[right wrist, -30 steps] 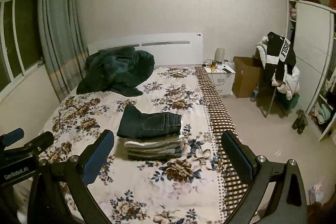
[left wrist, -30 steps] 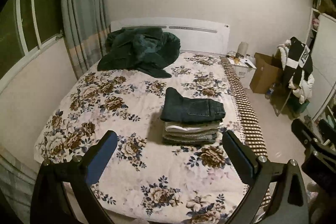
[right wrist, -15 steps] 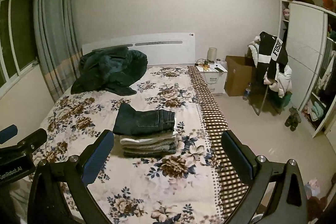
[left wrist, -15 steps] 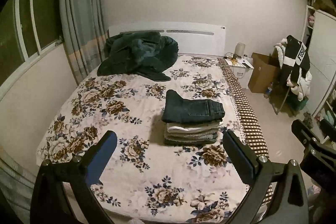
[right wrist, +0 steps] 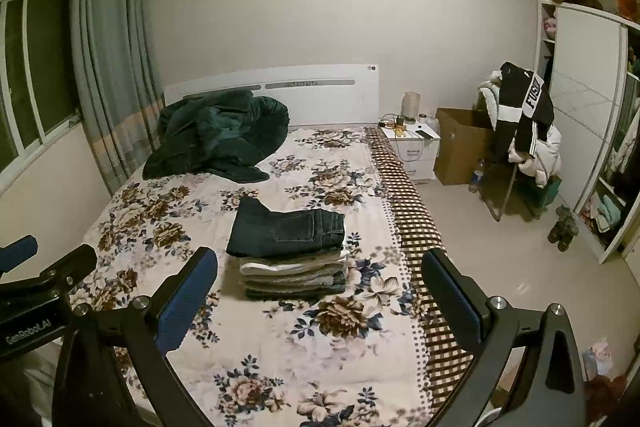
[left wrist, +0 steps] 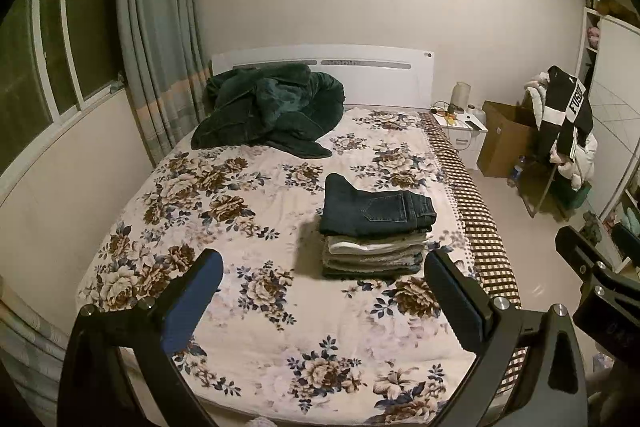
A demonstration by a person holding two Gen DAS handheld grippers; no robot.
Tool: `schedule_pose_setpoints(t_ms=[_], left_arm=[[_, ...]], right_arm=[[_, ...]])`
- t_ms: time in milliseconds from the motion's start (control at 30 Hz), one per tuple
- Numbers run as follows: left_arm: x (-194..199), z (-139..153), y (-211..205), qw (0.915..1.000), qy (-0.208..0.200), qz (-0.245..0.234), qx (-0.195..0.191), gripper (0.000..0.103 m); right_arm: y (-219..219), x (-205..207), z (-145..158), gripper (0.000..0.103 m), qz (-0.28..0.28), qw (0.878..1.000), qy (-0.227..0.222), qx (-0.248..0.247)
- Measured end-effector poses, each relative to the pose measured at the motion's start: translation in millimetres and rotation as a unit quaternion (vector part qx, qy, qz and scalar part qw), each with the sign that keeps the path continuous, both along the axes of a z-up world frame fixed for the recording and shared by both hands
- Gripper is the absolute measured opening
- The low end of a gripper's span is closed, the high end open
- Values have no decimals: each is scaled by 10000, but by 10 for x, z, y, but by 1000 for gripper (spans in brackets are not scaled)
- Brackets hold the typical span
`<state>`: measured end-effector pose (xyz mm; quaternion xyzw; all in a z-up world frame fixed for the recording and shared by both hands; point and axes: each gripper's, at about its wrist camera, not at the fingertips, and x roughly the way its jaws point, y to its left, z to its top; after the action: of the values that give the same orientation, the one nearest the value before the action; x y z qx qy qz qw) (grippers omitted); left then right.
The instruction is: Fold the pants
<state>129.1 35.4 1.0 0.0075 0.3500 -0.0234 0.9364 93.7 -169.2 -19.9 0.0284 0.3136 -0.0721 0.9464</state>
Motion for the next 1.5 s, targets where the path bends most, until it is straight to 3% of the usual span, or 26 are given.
schedule_pose_setpoints(t_ms=[1500], left_arm=[[-30, 30, 51, 10000, -28, 14, -7, 103]], right_arm=[[133, -80, -70, 103, 125, 9999, 67, 61]])
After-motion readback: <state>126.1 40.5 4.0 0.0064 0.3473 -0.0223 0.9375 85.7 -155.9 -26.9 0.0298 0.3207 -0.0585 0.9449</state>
